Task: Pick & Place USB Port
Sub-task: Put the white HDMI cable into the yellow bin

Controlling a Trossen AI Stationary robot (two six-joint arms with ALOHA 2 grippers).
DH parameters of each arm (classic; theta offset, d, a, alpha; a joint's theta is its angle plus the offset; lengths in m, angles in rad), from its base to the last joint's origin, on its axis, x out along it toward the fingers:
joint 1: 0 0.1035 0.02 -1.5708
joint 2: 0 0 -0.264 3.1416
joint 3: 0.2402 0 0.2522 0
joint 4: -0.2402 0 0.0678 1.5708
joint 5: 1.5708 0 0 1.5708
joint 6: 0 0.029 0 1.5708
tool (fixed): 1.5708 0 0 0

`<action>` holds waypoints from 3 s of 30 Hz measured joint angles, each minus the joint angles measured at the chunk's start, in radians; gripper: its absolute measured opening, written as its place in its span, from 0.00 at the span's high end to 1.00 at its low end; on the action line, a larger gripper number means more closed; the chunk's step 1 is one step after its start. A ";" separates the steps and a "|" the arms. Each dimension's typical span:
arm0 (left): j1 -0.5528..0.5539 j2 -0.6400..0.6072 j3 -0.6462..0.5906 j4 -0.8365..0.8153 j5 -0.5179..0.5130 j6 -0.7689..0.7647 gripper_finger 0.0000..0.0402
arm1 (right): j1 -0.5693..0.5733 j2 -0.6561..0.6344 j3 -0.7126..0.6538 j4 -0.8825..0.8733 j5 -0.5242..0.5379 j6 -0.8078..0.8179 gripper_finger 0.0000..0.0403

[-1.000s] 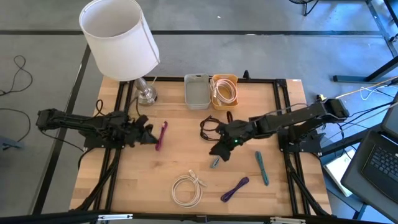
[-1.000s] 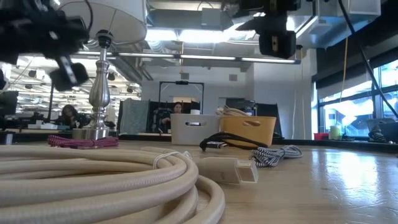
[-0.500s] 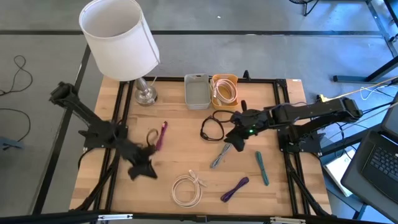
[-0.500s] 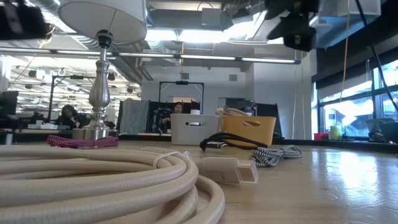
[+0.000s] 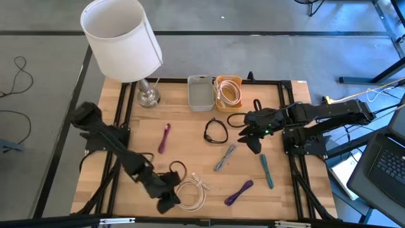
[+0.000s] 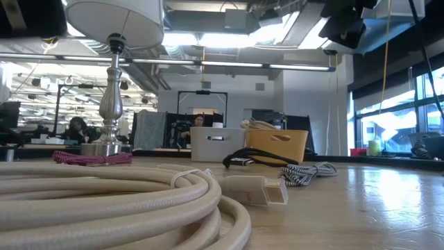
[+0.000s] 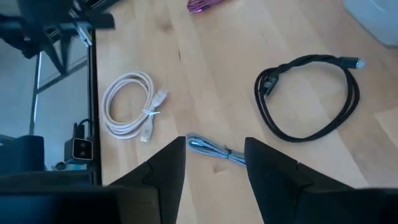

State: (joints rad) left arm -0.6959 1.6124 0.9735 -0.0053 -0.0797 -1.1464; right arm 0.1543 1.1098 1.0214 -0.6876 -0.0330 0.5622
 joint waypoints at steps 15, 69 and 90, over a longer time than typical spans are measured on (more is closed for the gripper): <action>0.210 0.094 0.011 -0.155 0.079 0.109 0.75 | 0.002 -0.003 0.000 -0.031 -0.004 -0.025 0.58; 0.172 0.005 0.245 -0.483 -0.180 0.229 1.00 | 0.002 -0.003 0.000 -0.036 0.007 -0.076 0.58; 0.312 -0.188 0.263 -0.338 -0.750 0.784 0.99 | 0.002 -0.003 0.000 0.366 -0.249 -0.073 0.58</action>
State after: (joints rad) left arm -0.3836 1.4246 1.2366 -0.3431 -0.8301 -0.3620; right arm 0.1566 1.1072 1.0214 -0.3217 -0.2823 0.4895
